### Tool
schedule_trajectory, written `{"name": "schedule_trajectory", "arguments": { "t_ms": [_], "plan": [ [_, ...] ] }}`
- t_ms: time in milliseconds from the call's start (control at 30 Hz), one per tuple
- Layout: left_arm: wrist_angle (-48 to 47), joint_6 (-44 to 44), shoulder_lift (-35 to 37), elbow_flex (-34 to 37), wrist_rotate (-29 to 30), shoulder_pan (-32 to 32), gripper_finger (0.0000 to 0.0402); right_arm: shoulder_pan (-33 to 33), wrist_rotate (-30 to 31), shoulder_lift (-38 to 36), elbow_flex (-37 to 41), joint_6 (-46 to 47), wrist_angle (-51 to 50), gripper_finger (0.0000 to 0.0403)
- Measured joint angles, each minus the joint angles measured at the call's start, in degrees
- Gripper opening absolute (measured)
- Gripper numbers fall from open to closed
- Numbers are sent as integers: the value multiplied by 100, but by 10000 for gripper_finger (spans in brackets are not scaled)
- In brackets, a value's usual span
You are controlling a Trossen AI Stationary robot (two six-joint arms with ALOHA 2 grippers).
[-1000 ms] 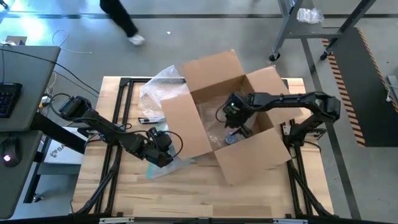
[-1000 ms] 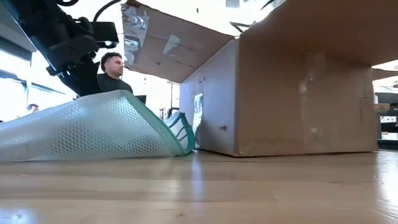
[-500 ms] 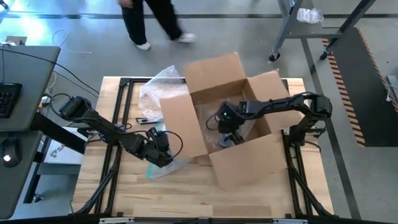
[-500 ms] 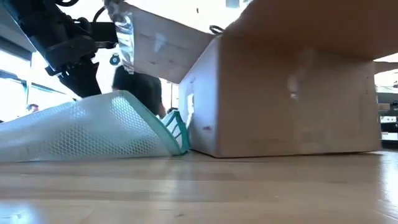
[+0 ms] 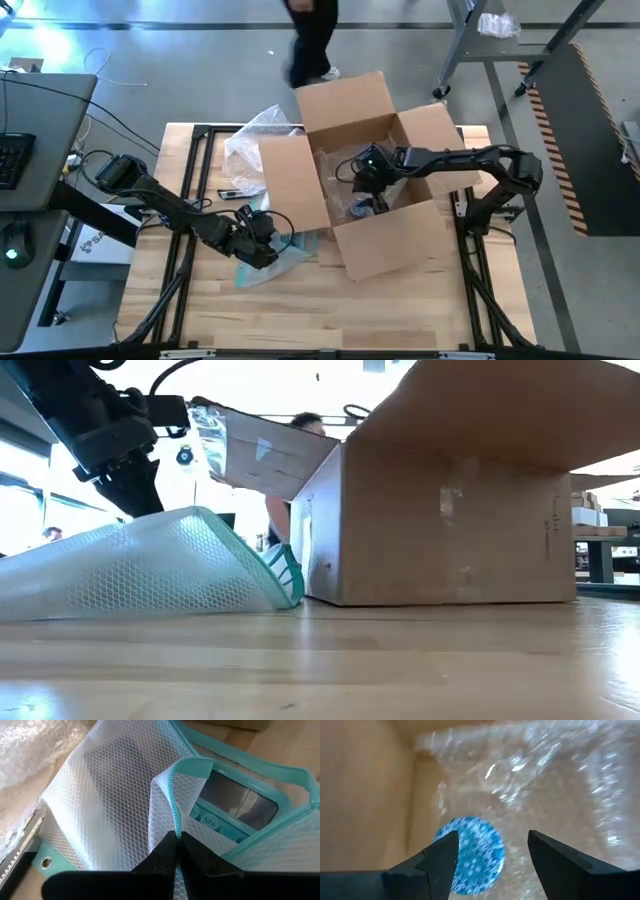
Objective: Unpack boxes
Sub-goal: Put the blue scented candle into the white zip bag
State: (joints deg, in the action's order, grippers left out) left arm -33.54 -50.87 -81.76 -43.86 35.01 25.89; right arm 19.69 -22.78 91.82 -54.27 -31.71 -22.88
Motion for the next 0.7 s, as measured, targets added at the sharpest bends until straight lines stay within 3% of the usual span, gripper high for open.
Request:
{"name": "schedule_trajectory", "arguments": {
  "t_ms": [167, 400, 567, 700],
  "plan": [
    [0, 0, 0, 0, 2, 0, 0, -167, -20, 400, -24, -511, -451, 224],
    [8, -7, 0, 0, 1, 0, 0, -249, 118, 719, -39, -292, -52, 208],
    [15, -4, 0, 0, -1, 0, 0, -252, 164, 774, -21, -171, 383, 143],
    [21, -34, 0, 0, -3, 0, 0, -246, 297, 799, -19, 118, 752, 59]
  ]
}}
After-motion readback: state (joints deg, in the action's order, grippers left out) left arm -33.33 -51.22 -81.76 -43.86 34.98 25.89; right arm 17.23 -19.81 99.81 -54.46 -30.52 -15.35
